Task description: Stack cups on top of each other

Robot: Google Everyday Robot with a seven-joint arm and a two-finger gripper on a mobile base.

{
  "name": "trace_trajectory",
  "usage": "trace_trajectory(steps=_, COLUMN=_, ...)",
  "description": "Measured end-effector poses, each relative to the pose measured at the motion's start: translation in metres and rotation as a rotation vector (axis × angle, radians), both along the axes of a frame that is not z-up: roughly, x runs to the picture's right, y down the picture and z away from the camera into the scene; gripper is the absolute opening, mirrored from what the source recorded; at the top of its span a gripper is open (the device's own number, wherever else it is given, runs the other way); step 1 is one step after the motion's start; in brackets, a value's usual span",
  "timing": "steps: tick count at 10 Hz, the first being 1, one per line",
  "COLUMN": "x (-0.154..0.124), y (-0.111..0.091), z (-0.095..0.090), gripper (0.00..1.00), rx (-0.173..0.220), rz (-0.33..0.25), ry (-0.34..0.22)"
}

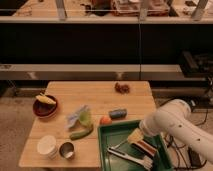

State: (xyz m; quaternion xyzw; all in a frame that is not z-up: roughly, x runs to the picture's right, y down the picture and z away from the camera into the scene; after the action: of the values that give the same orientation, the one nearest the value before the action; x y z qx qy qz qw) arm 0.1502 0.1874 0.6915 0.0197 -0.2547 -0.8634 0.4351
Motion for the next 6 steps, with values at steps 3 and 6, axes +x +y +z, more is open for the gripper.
trace_trajectory(steps=3, x=-0.074, y=-0.040, z=-0.001, gripper=0.80, rx=0.061, rz=-0.068, ry=-0.058)
trace_trajectory(steps=6, x=-0.151, y=-0.067, z=0.012, gripper=0.80, rx=0.074, rz=-0.130, ry=-0.119)
